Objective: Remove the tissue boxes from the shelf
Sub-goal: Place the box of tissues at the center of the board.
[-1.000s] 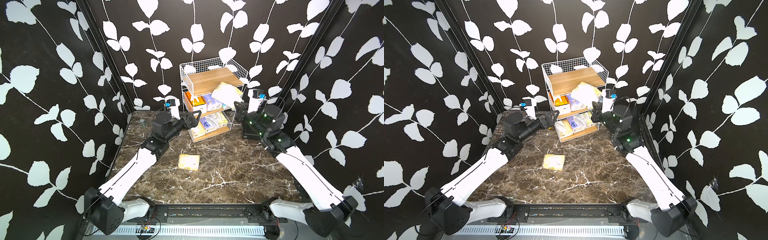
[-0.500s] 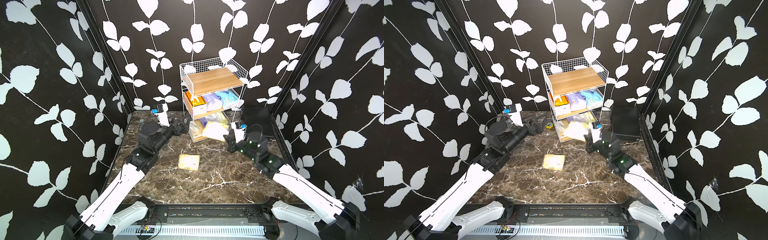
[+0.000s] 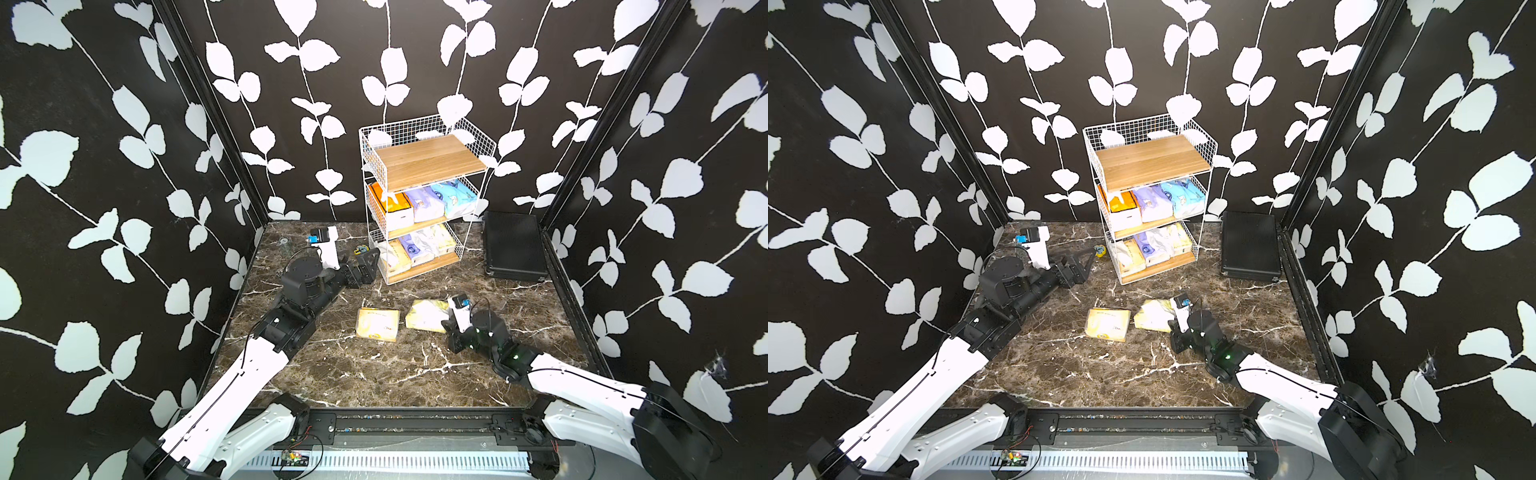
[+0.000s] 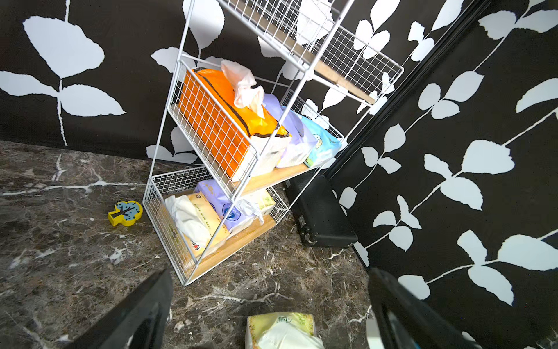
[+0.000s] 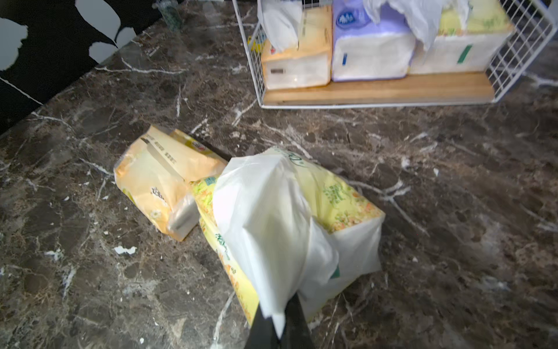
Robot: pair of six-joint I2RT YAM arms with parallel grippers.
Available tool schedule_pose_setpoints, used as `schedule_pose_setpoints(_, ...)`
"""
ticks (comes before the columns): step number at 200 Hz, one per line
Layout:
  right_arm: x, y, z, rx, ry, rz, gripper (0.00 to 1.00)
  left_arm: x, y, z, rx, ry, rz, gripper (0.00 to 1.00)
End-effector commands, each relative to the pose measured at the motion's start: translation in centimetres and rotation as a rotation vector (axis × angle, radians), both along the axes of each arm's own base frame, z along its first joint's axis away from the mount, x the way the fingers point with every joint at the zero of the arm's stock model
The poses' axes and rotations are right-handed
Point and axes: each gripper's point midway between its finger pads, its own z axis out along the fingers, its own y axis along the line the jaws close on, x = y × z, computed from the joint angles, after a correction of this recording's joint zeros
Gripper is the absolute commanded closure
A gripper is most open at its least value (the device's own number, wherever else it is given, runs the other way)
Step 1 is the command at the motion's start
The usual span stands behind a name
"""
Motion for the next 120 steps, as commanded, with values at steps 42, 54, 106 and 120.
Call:
schedule_pose_setpoints(42,-0.2,-1.7,1.8,0.028,-0.019,-0.093,0.37,0.2,-1.4,0.5,-0.040,0.036,-0.054,0.01)
schedule_pose_setpoints(54,-0.2,-2.6,2.8,0.025,-0.031,-0.131,0.34,0.1,-1.3,0.7,-0.029,0.032,-0.052,0.01)
schedule_pose_setpoints(106,2.2,-4.8,6.6,0.007,0.009,-0.287,0.37,0.6,-2.9,3.3,0.015,-0.057,-0.126,0.01)
schedule_pose_setpoints(120,3.0,-2.3,6.1,0.058,0.128,-0.171,0.31,1.3,-3.7,4.4,-0.017,-0.099,-0.143,0.01)
